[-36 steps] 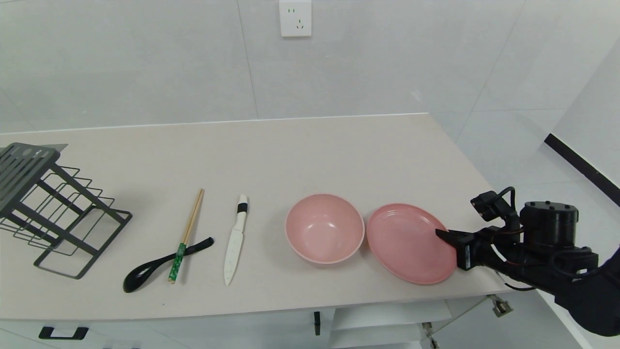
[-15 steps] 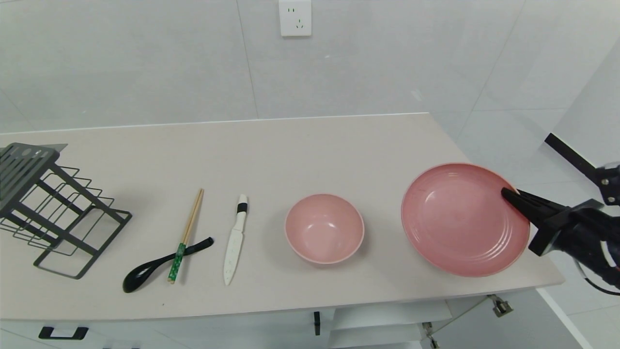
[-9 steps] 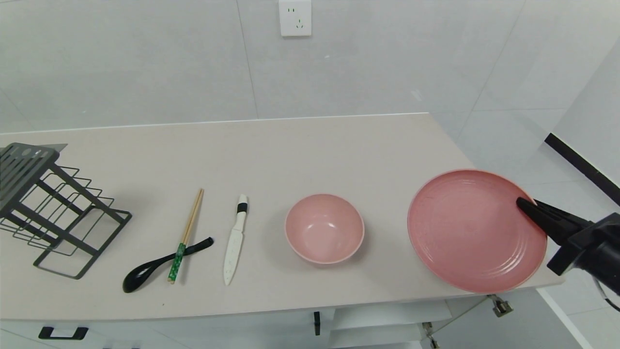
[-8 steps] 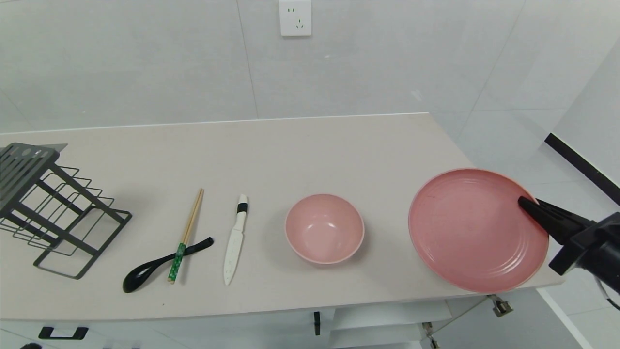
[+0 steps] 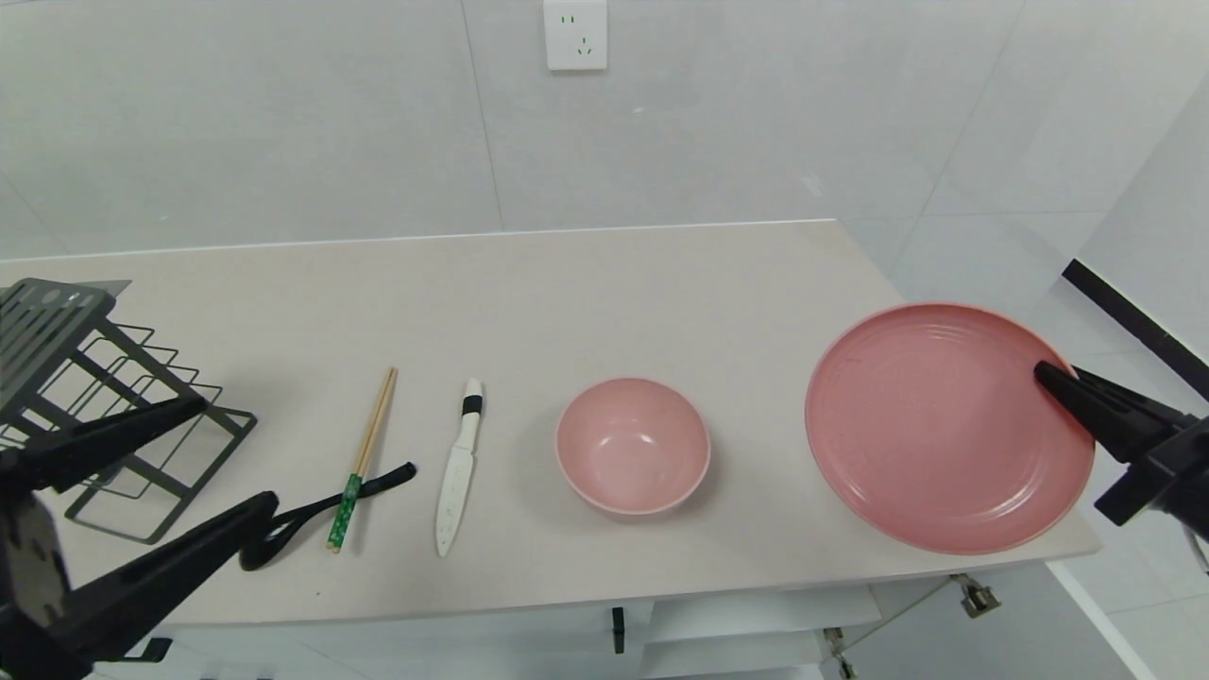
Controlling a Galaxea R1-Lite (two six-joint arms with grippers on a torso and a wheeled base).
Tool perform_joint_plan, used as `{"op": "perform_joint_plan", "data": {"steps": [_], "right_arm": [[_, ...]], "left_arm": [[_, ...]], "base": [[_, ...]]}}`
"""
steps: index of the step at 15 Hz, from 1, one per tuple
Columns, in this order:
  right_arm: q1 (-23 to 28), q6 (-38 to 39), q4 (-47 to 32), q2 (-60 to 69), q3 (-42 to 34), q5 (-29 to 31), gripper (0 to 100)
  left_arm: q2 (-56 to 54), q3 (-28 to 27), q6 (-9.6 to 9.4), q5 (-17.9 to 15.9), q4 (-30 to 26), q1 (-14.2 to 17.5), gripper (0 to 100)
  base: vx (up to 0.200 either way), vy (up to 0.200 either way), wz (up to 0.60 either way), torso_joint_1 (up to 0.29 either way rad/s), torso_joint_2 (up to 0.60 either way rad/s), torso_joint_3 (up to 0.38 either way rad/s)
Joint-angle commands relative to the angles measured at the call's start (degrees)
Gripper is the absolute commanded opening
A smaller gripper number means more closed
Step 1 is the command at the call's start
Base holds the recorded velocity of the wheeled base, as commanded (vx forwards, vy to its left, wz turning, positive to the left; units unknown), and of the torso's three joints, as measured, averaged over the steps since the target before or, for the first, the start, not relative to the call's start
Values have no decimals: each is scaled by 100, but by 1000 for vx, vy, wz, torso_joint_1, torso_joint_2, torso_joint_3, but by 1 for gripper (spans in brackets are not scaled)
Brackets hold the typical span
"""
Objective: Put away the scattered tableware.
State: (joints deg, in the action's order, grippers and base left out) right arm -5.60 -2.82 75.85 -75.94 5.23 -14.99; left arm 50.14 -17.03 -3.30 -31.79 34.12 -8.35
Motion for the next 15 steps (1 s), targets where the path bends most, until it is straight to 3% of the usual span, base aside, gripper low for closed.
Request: {"op": "perform_joint_plan", "data": {"steps": [1,3,5,7,8,9,10,11,12,15], "right_arm": [[-3,-8,0,44,-4,-3,0],[-3,-8,9,44,-4,-3,0],[-3,-8,0,44,-4,-3,0],[-3,-8,0,44,-4,-3,0],[-3,-8,0,35,-4,-3,0],[-3,-8,0,44,-13,-3,0],[-3,-8,0,44,-22,-3,0],[-3,-8,0,44,-31,-3,0],[-3,-17,0,44,-31,-3,0],[-3,-26,0,44,-31,-3,0]], "left_arm": [[1217,-11,23,-108,587,-668,100],[1929,7,58,-512,1220,-984,100],[2474,7,67,-521,1738,-984,100],[2729,-187,93,-354,1694,-1002,100],[2975,-433,146,50,1501,-1063,100],[3239,-846,506,595,1255,-1301,100],[3309,-969,673,718,1220,-1380,100],[3538,-1250,1139,1175,1141,-1617,100],[3775,-1391,1359,1712,1079,-1802,100],[4302,-1400,1359,2010,1141,-2057,100]], "base": [[0,0,0,0,0,0],[0,0,0,0,0,0],[0,0,0,0,0,0],[0,0,0,0,0,0],[0,0,0,0,0,0],[0,0,0,0,0,0],[0,0,0,0,0,0],[0,0,0,0,0,0],[0,0,0,0,0,0],[0,0,0,0,0,0]]}}
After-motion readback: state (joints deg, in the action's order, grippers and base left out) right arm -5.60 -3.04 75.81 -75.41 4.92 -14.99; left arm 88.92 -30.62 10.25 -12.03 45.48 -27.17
